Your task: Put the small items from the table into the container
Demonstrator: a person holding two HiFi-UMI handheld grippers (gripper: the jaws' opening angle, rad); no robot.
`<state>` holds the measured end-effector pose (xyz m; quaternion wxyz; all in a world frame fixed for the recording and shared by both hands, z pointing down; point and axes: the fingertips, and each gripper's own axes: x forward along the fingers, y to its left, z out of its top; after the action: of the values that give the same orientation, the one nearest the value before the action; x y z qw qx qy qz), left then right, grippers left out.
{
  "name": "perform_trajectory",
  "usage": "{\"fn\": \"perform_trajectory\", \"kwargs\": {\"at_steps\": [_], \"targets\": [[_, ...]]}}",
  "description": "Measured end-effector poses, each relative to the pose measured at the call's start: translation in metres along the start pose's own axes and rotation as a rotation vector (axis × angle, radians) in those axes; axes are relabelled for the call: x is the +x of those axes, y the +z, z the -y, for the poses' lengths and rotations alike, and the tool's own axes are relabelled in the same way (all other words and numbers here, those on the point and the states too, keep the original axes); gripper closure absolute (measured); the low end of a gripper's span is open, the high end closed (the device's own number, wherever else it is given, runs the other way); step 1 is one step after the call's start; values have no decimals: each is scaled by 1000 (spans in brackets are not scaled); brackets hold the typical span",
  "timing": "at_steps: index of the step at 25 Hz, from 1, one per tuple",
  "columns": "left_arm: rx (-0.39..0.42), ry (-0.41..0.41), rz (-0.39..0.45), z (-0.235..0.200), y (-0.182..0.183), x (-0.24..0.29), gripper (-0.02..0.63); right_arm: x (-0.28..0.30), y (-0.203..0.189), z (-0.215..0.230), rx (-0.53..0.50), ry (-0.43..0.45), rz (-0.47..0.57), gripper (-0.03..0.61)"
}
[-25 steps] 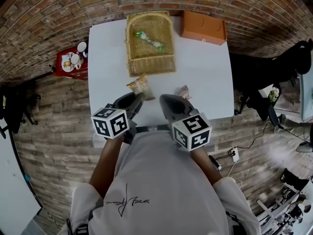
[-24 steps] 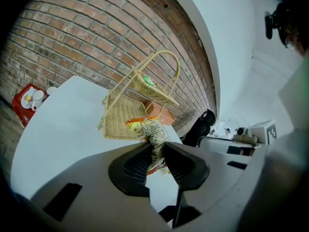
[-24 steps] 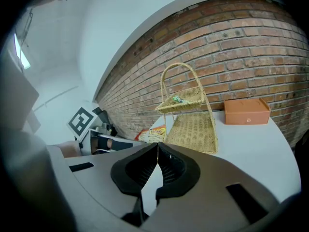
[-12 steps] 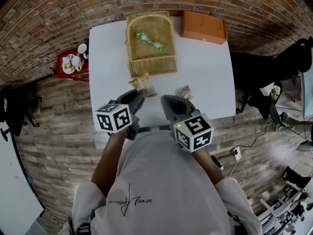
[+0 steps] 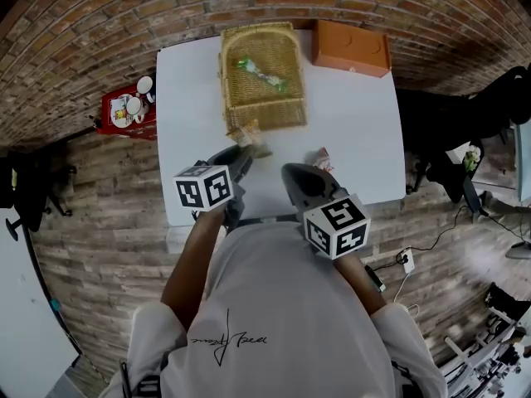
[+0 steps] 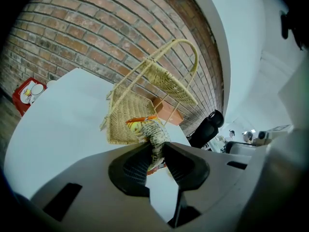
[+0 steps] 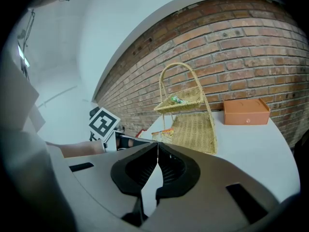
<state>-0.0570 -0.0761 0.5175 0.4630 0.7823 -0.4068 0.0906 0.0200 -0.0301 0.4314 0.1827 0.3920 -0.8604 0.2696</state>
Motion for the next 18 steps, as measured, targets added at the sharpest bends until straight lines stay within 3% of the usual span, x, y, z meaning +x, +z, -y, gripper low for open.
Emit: {"fn": "perform_trajectory", "kwargs": {"at_steps": [6,18], "targets": [[-38,9,15,-11,9,9,522,-1,1,5,4,-15,-1,555],[1,65,5,-23,15,34,521,-4,1,10,6,-29,0,555]]}}
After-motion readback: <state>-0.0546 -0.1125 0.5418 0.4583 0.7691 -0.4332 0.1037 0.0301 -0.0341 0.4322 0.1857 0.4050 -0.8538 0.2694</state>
